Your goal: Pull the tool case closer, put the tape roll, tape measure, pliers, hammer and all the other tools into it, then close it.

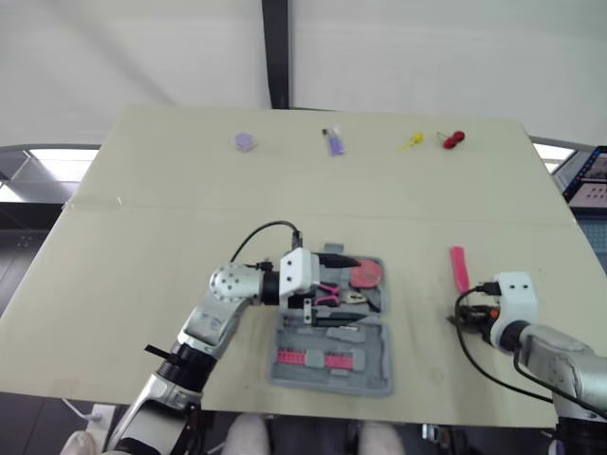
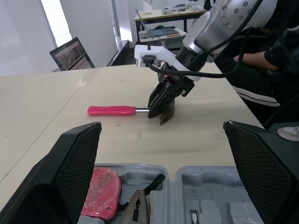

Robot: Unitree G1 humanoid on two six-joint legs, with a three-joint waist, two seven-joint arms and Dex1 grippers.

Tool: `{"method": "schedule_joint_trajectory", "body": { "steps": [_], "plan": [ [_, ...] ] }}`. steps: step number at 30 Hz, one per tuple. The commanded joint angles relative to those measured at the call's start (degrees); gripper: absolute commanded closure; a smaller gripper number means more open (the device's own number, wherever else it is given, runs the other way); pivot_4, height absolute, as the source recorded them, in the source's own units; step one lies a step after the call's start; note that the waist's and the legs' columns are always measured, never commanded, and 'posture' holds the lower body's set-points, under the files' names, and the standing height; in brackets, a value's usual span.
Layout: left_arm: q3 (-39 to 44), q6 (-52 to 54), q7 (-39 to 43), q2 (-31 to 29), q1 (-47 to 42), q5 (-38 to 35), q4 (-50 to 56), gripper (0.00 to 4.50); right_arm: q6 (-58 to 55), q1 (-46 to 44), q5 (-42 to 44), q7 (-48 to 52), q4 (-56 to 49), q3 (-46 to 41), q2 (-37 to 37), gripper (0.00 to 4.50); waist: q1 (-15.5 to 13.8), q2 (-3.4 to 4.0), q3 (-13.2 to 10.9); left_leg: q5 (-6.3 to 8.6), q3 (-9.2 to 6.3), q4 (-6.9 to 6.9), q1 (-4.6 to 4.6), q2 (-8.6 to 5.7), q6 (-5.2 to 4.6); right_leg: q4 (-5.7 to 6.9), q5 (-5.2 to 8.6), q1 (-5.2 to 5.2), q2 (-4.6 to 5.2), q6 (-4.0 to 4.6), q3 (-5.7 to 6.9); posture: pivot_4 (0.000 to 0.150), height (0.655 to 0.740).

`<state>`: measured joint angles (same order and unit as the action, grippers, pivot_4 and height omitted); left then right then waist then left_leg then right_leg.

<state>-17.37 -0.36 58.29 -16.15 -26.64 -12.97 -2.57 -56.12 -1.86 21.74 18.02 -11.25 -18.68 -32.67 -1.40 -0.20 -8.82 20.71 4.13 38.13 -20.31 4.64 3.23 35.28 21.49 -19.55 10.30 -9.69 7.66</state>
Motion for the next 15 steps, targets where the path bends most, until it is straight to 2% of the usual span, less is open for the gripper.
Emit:
{"method": "schedule_joint_trajectory", "body": {
  "steps": [1, 5, 12, 15],
  "plan": [
    [-0.16, -0.14, -0.27, 0.37, -0.49, 0.02, 1.92, 0.00, -1.35, 0.76, -0.94, -1.02, 1.14, 0.44, 0.66, 3.17, 0.00, -0.03, 0.02, 0.00, -0.01, 0.00, 0.00, 0.00, 0.00, 0.00, 0.00, 0.00, 0.00, 0.00, 0.00, 0.150, 0.7400],
    [-0.11, -0.11, -0.25, 0.35, -0.51, 0.02, 1.93, 0.00, -1.24, 0.80, -0.91, -0.80, 0.96, 0.16, 1.00, 4.45, 0.00, -0.10, 0.06, 0.00, -0.01, 0.00, 0.00, 0.00, 0.00, 0.00, 0.00, 0.01, 0.00, 0.00, 0.01, 0.150, 0.7400],
    [0.48, -0.26, -0.45, 0.60, -0.50, -0.43, 1.81, 0.00, 2.19, 1.04, 0.14, 1.55, -0.71, -0.79, 0.51, 4.45, 0.03, -0.11, 0.07, 0.00, -0.02, 0.00, 0.00, 0.00, 0.00, 0.00, 0.00, 0.02, 0.00, 0.00, 0.02, 0.150, 0.7400],
    [1.51, -0.64, -0.63, 0.05, 0.04, -0.81, 2.25, 0.00, 2.62, 0.45, 0.44, 4.08, -3.49, -0.68, -3.04, 4.45, 0.04, -0.04, 0.02, 0.00, -0.02, 0.00, 0.00, 0.00, 0.00, 0.01, 0.00, 0.00, 0.00, 0.00, 0.01, 0.150, 0.7400]
  ]
}}
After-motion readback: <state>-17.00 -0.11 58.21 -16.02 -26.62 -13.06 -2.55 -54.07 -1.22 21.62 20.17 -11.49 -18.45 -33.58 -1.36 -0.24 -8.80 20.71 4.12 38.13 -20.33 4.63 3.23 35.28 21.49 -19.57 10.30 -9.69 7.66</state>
